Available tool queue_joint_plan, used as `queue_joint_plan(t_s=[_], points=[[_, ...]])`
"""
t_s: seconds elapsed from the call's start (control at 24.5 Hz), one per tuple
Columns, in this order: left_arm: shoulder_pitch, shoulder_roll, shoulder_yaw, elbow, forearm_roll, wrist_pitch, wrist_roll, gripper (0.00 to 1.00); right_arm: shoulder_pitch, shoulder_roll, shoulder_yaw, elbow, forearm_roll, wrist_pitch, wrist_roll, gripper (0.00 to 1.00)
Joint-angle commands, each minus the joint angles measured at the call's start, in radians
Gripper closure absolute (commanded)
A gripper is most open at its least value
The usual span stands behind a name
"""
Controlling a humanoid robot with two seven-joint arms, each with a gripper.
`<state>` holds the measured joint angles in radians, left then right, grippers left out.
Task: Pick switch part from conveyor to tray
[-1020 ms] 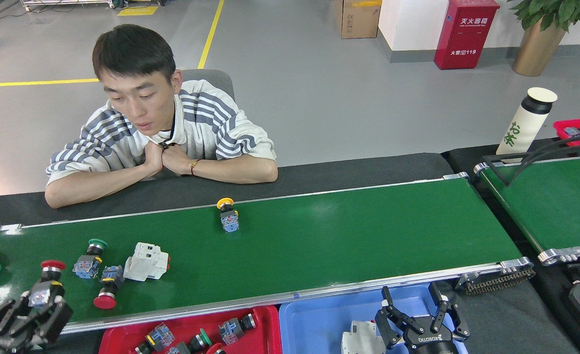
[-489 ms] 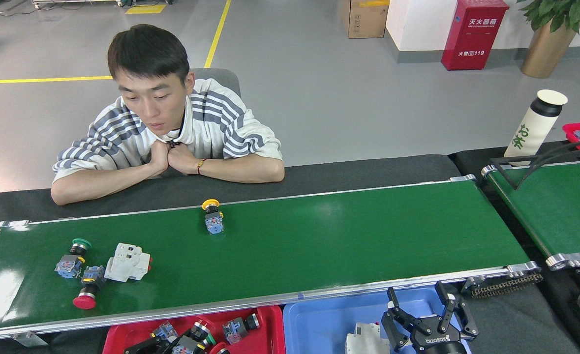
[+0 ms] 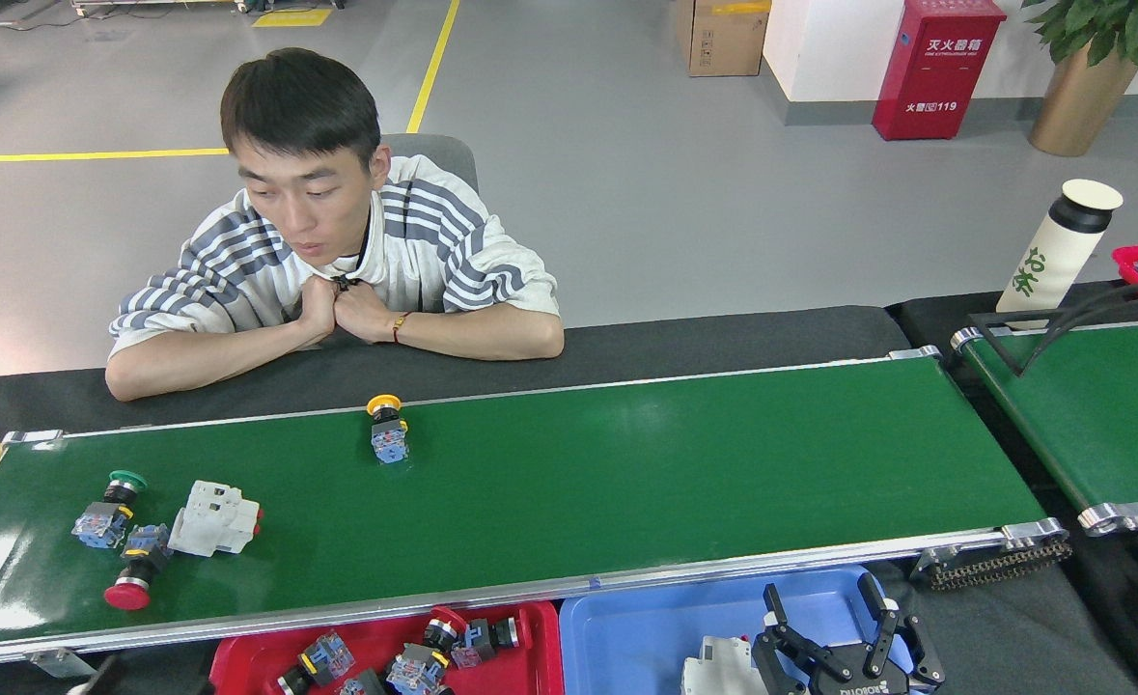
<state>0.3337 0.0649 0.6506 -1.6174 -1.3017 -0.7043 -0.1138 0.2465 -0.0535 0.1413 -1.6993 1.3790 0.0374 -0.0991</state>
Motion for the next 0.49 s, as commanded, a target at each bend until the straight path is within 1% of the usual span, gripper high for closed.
queue_joint_plan(t_s=[0.0,0.08,0.2,0.33,0.45], points=[[-0.008,0.035,0.007,0.011,-0.014,0.157,0.0,0.0,-0.001,-0.006,-0.003,-0.016,0.002,-0.001,-0.008,0.0],[-0.021,0.053,0.003,0.017,-0.017,0.232,0.0,0.0,-0.001,-0.005,-0.003,-0.02,0.002,-0.001,-0.008,0.0],[-0.084,0.062,0.003,0.024,-0.022,0.279,0.0,0.0,-0.001,-0.009,-0.003,-0.02,0.002,-0.002,-0.008,0.0],[-0.165,0.111,0.0,0.094,-0.074,0.29,0.005,0.0,-0.003,-0.003,-0.003,-0.02,0.002,-0.002,-0.008,0.0],[-0.258,0.127,-0.02,0.195,-0.113,0.289,0.008,0.0,-0.003,-0.008,-0.003,-0.02,0.002,-0.004,-0.008,0.0]])
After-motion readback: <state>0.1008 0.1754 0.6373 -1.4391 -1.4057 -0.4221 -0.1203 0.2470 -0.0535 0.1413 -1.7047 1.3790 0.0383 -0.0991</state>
